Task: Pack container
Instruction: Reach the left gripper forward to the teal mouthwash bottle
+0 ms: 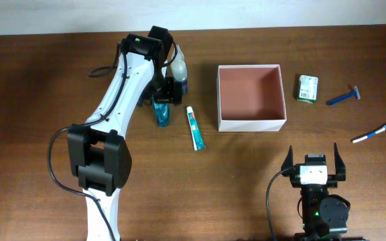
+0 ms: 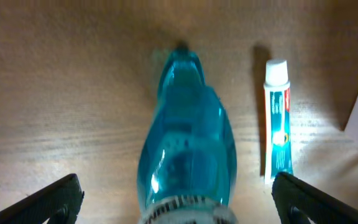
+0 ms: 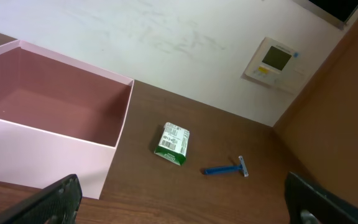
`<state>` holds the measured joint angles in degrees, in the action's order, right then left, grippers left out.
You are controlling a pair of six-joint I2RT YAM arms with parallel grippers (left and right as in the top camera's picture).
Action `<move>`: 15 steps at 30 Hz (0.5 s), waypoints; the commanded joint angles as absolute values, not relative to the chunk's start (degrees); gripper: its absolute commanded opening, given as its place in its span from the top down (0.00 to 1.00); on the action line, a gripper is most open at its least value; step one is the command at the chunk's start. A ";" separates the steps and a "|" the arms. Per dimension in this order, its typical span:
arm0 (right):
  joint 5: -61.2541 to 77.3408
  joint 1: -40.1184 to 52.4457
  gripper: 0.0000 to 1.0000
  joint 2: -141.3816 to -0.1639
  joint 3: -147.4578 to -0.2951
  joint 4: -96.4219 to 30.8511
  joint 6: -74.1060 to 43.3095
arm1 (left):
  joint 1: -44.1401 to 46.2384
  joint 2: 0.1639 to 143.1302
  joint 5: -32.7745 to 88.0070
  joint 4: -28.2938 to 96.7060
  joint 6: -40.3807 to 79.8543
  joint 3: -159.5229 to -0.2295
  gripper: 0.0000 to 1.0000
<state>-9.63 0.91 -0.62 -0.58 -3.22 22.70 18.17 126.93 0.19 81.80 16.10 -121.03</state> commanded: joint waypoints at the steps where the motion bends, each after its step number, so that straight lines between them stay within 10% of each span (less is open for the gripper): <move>1: -10.57 1.45 0.01 -0.21 -0.32 -3.66 22.68 | 17.67 127.17 -1.50 80.51 15.55 -121.67 0.01; 5: -10.57 1.45 0.01 -0.21 -0.32 -3.68 22.68 | 17.67 127.17 -1.48 80.82 15.55 -121.67 0.01; 15: -10.57 1.45 0.01 -0.21 -0.32 -3.68 22.68 | 17.67 127.17 -1.28 80.64 15.57 -121.67 0.43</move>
<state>-9.63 0.91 -0.62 -0.58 -3.22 22.72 18.17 126.98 -0.75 80.73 15.77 -121.03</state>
